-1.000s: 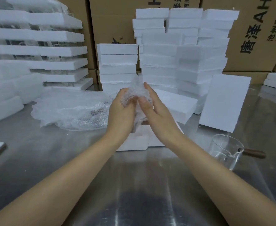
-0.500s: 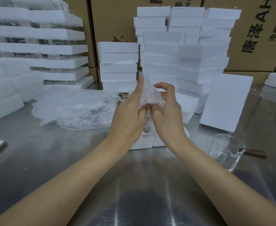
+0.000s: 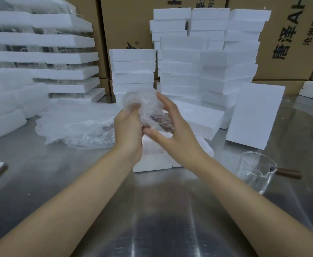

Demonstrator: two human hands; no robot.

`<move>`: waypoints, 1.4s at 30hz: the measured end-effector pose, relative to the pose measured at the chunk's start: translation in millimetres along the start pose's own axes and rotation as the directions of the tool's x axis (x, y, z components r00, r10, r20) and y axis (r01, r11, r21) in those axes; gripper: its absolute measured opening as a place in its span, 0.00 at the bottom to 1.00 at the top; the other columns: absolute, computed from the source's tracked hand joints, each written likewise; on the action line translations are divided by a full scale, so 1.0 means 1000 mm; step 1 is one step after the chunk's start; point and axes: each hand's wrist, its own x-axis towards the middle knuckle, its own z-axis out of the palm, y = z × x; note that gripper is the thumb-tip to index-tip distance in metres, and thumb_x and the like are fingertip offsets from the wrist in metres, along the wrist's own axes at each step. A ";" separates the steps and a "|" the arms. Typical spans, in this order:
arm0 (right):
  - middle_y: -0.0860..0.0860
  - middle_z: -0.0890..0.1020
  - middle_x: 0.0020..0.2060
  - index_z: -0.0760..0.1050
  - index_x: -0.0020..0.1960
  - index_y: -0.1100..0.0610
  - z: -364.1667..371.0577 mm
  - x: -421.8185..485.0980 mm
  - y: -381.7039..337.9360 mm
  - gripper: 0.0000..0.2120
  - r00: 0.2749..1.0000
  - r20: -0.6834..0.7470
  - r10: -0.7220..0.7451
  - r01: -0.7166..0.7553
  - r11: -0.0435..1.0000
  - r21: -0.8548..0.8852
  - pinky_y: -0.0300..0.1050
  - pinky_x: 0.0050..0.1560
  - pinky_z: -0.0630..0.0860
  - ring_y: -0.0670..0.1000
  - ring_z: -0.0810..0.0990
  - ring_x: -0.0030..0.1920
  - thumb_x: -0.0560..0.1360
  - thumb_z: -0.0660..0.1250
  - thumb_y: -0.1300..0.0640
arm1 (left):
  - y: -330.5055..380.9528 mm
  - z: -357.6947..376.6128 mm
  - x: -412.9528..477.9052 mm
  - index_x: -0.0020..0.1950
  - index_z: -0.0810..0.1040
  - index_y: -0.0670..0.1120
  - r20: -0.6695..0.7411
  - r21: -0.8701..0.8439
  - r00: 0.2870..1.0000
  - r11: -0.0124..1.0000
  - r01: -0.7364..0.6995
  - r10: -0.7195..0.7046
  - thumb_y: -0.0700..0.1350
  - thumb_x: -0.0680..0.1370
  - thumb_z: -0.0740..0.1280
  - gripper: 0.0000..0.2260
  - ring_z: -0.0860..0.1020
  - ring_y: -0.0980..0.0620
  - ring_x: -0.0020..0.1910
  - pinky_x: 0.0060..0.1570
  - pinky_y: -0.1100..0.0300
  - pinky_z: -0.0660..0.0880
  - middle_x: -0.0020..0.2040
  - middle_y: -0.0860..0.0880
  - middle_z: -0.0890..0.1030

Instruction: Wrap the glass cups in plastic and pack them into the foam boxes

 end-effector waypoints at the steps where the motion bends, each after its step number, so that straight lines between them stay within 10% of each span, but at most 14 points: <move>1: 0.42 0.75 0.62 0.64 0.68 0.40 -0.002 0.002 0.000 0.29 0.997 -0.079 0.021 -0.015 0.997 0.077 0.32 0.55 0.74 0.37 0.76 0.59 0.71 0.73 0.50 | -0.001 0.001 0.000 0.64 0.76 0.43 0.071 0.103 0.996 0.993 -0.055 0.048 0.40 0.81 0.58 0.14 0.83 0.50 0.51 0.52 0.59 0.79 0.54 0.45 0.83; 5: 0.43 0.82 0.51 0.76 0.58 0.48 -0.020 0.011 0.004 0.17 0.974 -0.125 0.190 -0.132 0.919 0.373 0.42 0.50 0.79 0.48 0.82 0.53 0.70 0.72 0.54 | 0.001 0.000 0.001 0.77 0.60 0.50 0.222 0.358 0.950 0.888 -0.289 0.219 0.43 0.81 0.60 0.24 0.73 0.75 0.53 0.45 0.82 0.67 0.61 0.63 0.73; 9: 0.47 0.83 0.51 0.78 0.59 0.53 -0.035 0.012 0.007 0.18 0.970 -0.032 0.241 -0.217 0.917 0.335 0.48 0.55 0.79 0.52 0.83 0.52 0.69 0.72 0.56 | 0.005 -0.009 0.005 0.69 0.75 0.50 0.333 0.475 0.898 0.771 -0.424 0.289 0.39 0.80 0.56 0.19 0.79 0.42 0.52 0.50 0.53 0.77 0.54 0.41 0.81; 13: 0.44 0.79 0.59 0.78 0.59 0.48 -0.032 0.011 0.000 0.21 0.982 -0.096 0.162 -0.145 0.975 0.168 0.40 0.53 0.78 0.46 0.81 0.54 0.67 0.76 0.56 | -0.001 -0.011 0.006 0.58 0.82 0.55 0.284 0.423 0.886 0.781 -0.459 0.367 0.39 0.79 0.59 0.17 0.80 0.36 0.47 0.54 0.41 0.75 0.49 0.37 0.82; 18: 0.39 0.72 0.62 0.77 0.58 0.46 -0.011 0.006 0.002 0.19 0.991 -0.124 0.058 -0.067 0.995 -0.075 0.38 0.56 0.74 0.41 0.74 0.60 0.69 0.75 0.56 | -0.017 -0.016 0.008 0.55 0.84 0.46 0.104 0.453 0.903 0.789 -0.416 0.416 0.35 0.76 0.64 0.12 0.79 0.53 0.40 0.45 0.55 0.77 0.42 0.49 0.84; 25: 0.46 0.79 0.50 0.81 0.46 0.43 -0.023 0.007 -0.001 0.14 0.988 -0.108 0.107 -0.113 0.993 -0.046 0.28 0.45 0.70 0.41 0.79 0.48 0.64 0.71 0.58 | -0.020 -0.017 0.015 0.75 0.59 0.49 0.445 0.677 0.861 0.538 -0.503 0.245 0.44 0.77 0.64 0.27 0.71 0.57 0.62 0.51 0.72 0.63 0.68 0.56 0.69; 27: 0.45 0.79 0.50 0.81 0.49 0.46 -0.024 0.007 -0.003 0.16 0.994 -0.108 0.023 -0.038 0.989 -0.139 0.28 0.41 0.70 0.41 0.78 0.49 0.65 0.71 0.61 | -0.016 -0.018 0.013 0.75 0.61 0.51 0.534 0.631 0.824 0.558 -0.539 0.192 0.41 0.80 0.60 0.23 0.75 0.60 0.49 0.45 0.77 0.67 0.60 0.55 0.73; 31: 0.46 0.70 0.61 0.69 0.68 0.49 -0.020 0.008 -0.003 0.29 0.952 -0.258 -0.163 0.068 0.937 -0.342 0.31 0.48 0.73 0.42 0.74 0.57 0.69 0.74 0.56 | -0.014 -0.013 0.005 0.70 0.69 0.48 0.398 0.595 0.880 0.656 -0.464 0.261 0.38 0.81 0.55 0.18 0.75 0.56 0.57 0.53 0.67 0.69 0.64 0.50 0.76; 36: 0.49 0.82 0.52 0.47 0.77 0.50 -0.016 0.008 -0.003 0.38 0.948 -0.286 0.136 -0.174 0.978 -0.112 0.27 0.44 0.74 0.37 0.80 0.46 0.77 0.66 0.48 | -0.017 0.005 -0.015 0.67 0.69 0.50 0.308 0.424 0.936 0.857 -0.293 0.168 0.44 0.83 0.54 0.14 0.75 0.54 0.61 0.62 0.55 0.72 0.62 0.52 0.76; 39: 0.40 0.79 0.42 0.42 0.78 0.50 -0.015 0.008 0.005 0.37 0.938 -0.295 0.182 -0.221 0.970 -0.103 0.22 0.36 0.69 0.31 0.78 0.37 0.79 0.63 0.55 | -0.016 0.004 -0.015 0.66 0.72 0.50 0.360 0.508 0.910 0.774 -0.378 0.207 0.43 0.81 0.58 0.14 0.75 0.62 0.55 0.54 0.72 0.70 0.60 0.55 0.77; 42: 0.37 0.74 0.38 0.41 0.78 0.48 -0.017 0.010 0.010 0.41 0.907 -0.348 0.239 -0.281 0.957 -0.076 0.23 0.30 0.68 0.29 0.75 0.32 0.76 0.63 0.63 | -0.015 0.000 -0.011 0.59 0.77 0.54 0.471 0.599 0.839 0.599 -0.531 0.273 0.51 0.78 0.62 0.11 0.77 0.61 0.45 0.42 0.67 0.69 0.49 0.57 0.81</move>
